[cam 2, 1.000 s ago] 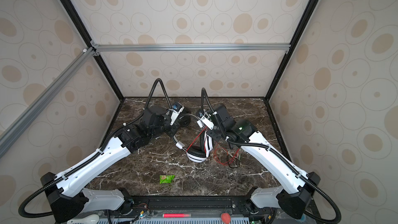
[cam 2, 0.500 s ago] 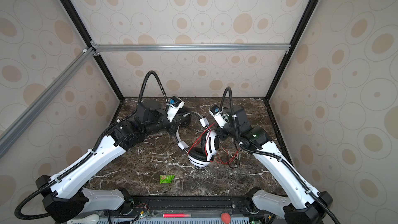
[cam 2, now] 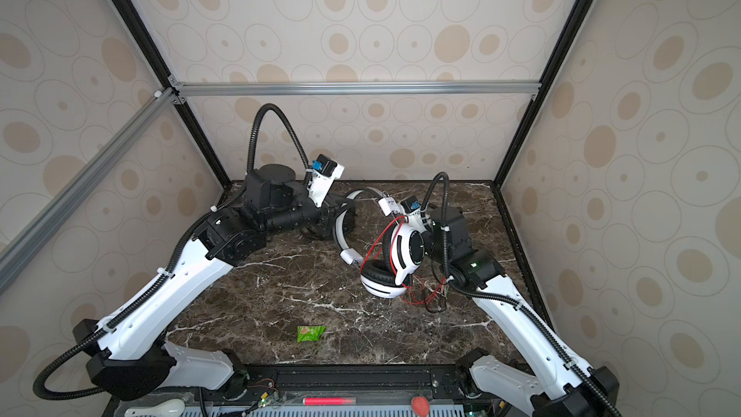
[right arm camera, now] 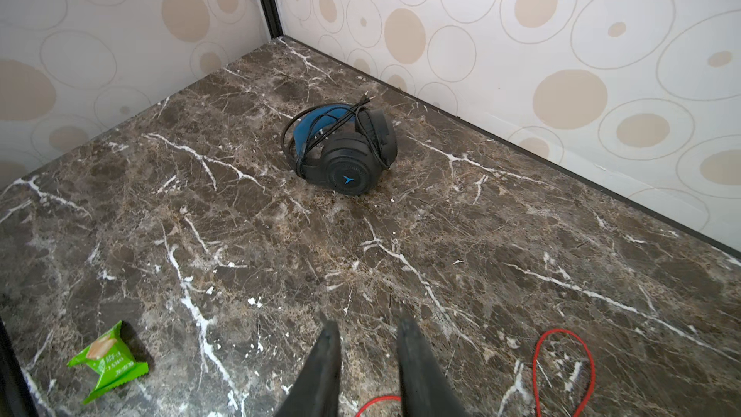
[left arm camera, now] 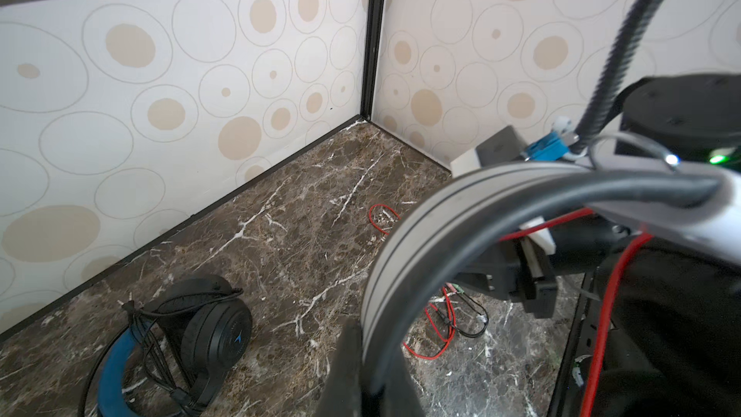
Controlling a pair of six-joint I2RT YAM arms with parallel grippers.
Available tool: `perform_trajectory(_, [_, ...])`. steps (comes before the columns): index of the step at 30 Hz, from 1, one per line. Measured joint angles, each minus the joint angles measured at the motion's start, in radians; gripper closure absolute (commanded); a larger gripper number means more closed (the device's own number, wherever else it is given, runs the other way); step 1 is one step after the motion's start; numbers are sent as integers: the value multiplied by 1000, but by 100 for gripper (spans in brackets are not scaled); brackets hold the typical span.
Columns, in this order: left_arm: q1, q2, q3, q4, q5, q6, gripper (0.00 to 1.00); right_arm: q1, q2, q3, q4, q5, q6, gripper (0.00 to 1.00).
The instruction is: Wrap the headphones
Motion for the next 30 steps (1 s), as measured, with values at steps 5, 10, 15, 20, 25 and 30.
perform_trajectory(5, [0, 8, 67, 12, 27, -39, 100, -24, -1, -46, 101, -22, 70, 72])
perform_trajectory(10, [0, 33, 126, 44, 48, -90, 100, -25, 3, -91, 195, -45, 134, 72])
perform_trajectory(15, [0, 79, 208, 86, 63, -145, 100, -26, 21, -142, 270, -55, 179, 74])
perform_trajectory(20, [0, 109, 273, 123, 64, -197, 100, -26, 29, -213, 337, -66, 225, 78])
perform_trajectory(25, [0, 145, 359, 151, 63, -241, 100, -26, 40, -287, 399, -80, 285, 85])
perform_trajectory(30, [1, 159, 395, 170, 60, -267, 100, -26, 64, -309, 446, -112, 332, 94])
